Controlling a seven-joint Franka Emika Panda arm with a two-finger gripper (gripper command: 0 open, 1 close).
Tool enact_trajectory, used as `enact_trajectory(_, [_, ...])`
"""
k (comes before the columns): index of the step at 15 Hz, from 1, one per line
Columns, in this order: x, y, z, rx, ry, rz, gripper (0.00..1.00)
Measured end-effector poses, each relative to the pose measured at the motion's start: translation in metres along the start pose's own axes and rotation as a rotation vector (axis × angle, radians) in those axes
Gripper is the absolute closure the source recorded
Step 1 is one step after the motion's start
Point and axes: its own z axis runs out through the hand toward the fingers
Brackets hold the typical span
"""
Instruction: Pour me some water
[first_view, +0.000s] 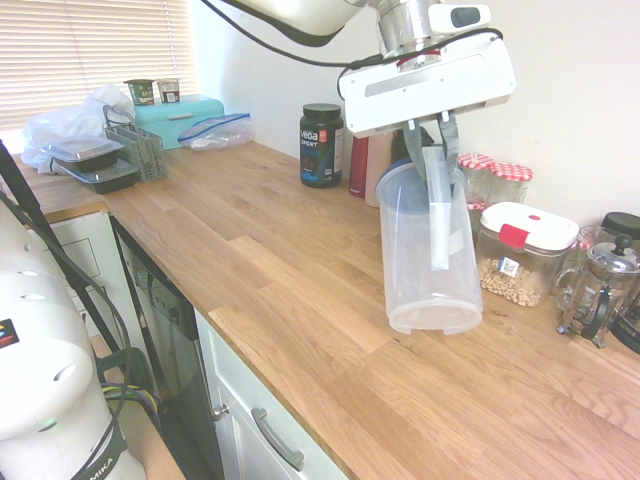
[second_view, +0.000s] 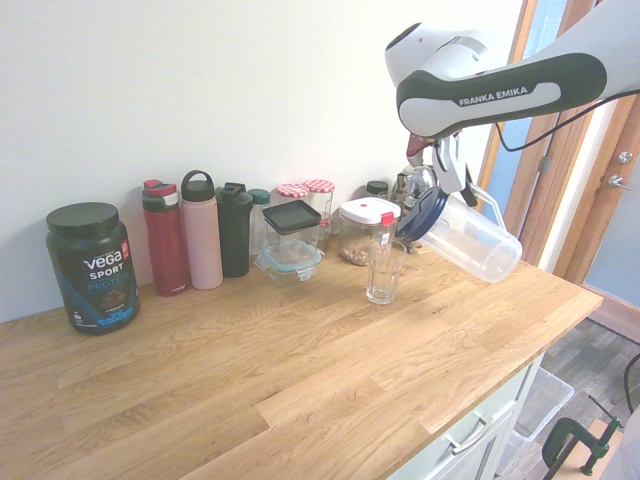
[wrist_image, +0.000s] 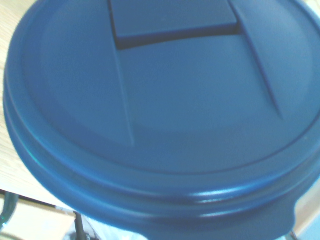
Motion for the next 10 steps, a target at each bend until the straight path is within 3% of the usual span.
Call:
enact_trajectory(7, [0.001,-0.004,-0.006,-0.033,-0.002,0.009,1.0])
enact_trajectory(10, [-0.005,0.018,-0.006,0.033,0.023,0.031,1.0])
